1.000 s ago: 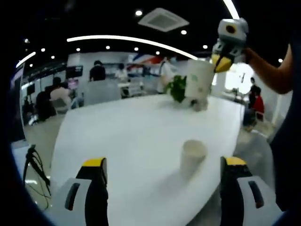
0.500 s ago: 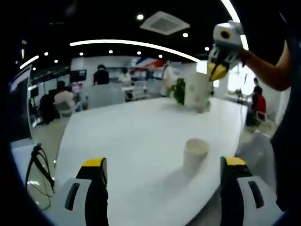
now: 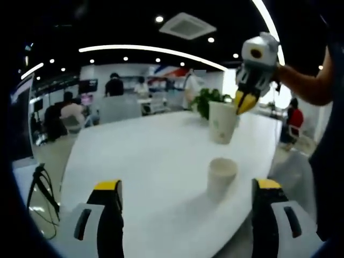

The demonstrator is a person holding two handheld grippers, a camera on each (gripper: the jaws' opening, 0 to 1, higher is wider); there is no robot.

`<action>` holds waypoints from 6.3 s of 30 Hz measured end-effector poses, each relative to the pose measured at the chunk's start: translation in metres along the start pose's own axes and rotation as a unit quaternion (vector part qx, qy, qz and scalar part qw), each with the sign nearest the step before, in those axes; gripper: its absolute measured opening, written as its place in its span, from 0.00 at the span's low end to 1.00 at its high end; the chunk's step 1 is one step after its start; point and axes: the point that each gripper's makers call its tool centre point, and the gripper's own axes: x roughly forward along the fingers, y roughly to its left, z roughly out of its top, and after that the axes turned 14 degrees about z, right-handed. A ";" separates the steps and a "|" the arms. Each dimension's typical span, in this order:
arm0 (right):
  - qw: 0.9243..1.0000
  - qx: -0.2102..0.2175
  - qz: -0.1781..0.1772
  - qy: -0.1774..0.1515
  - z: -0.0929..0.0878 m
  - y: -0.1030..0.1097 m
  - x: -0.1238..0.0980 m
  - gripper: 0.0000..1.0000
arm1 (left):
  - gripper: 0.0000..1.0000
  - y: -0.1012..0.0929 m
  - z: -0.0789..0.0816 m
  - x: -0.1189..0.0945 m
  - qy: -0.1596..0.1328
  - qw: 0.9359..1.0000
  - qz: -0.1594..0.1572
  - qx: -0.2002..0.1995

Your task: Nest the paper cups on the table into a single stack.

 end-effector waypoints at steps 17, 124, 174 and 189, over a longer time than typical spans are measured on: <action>1.000 0.017 0.006 -0.006 -0.016 0.009 0.044 0.00 | 0.98 -0.003 -0.002 0.004 0.005 1.000 -0.006 0.007; 0.974 0.129 -0.057 -0.175 -0.118 -0.018 0.126 0.33 | 0.33 -0.108 -0.082 0.138 0.093 0.952 -0.208 0.204; 0.922 0.226 -0.192 -0.251 -0.169 -0.162 0.050 1.00 | 0.98 0.019 -0.021 0.244 0.083 0.990 -0.053 0.098; 0.888 0.247 -0.264 -0.283 -0.168 -0.054 0.015 0.98 | 0.98 0.008 -0.038 0.104 0.034 0.999 0.030 0.002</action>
